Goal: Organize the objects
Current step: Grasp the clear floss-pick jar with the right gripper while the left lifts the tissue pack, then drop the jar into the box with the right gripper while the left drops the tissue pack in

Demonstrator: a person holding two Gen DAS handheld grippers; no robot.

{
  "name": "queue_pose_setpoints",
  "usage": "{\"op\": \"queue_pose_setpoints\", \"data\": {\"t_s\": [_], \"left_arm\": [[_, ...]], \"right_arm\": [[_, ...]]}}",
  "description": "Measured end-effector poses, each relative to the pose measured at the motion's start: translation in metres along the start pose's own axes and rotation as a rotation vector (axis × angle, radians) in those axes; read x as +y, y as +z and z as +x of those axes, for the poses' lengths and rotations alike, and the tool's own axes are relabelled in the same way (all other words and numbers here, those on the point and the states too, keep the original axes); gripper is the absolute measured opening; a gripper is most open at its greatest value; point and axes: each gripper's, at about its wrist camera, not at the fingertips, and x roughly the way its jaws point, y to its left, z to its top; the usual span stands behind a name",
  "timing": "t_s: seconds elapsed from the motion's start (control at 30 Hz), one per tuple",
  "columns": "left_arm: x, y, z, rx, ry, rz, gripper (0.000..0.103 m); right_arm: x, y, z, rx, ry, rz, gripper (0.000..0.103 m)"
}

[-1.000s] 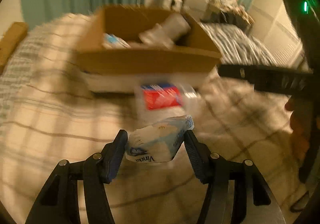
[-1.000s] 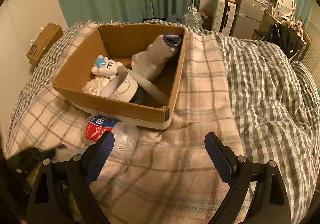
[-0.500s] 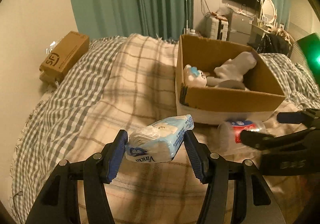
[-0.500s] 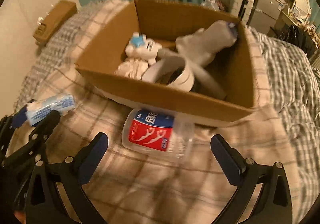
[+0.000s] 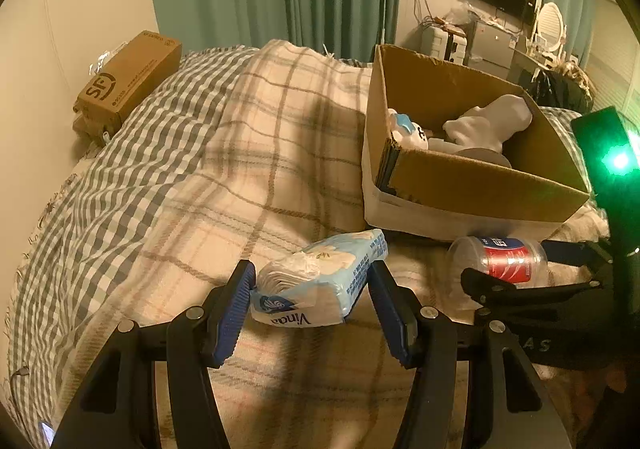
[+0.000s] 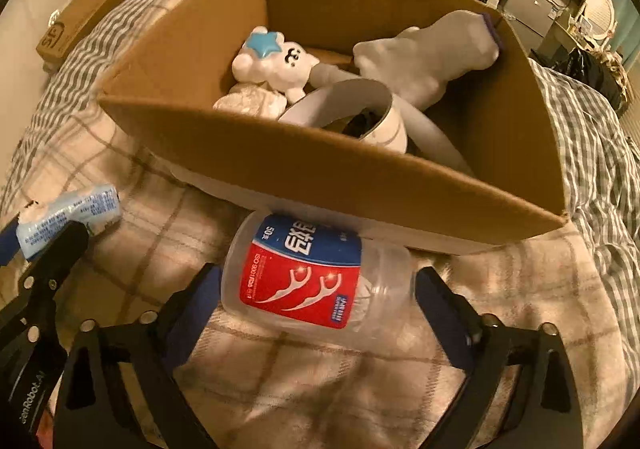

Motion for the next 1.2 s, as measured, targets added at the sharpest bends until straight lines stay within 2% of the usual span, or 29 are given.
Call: {"op": "queue_pose_setpoints", "data": {"t_s": [0.33, 0.47, 0.63, 0.77, 0.93, 1.1, 1.2], "left_arm": [[0.004, 0.000, 0.000, 0.000, 0.000, -0.022, 0.060], [0.004, 0.001, -0.007, -0.011, -0.009, -0.027, 0.060], [0.000, 0.008, -0.029, -0.051, -0.051, -0.030, 0.060], [-0.006, 0.025, -0.051, -0.104, -0.065, -0.011, 0.060], [-0.021, 0.065, -0.072, -0.178, -0.076, 0.060, 0.060], [-0.034, 0.117, -0.076, -0.243, -0.085, 0.101, 0.060], [-0.042, 0.147, -0.071, -0.277, -0.092, 0.121, 0.060]], "right_arm": [[0.001, -0.006, 0.004, -0.008, -0.023, -0.012, 0.094], [0.000, -0.017, -0.021, -0.054, 0.001, -0.036, 0.094], [-0.007, -0.025, -0.074, -0.177, 0.044, -0.063, 0.094], [-0.013, -0.007, -0.118, -0.291, 0.108, -0.053, 0.094], [-0.035, 0.026, -0.166, -0.406, 0.143, -0.042, 0.094], [-0.059, 0.076, -0.207, -0.502, 0.132, -0.021, 0.094], [-0.069, 0.106, -0.218, -0.553, 0.117, -0.017, 0.094]]}}
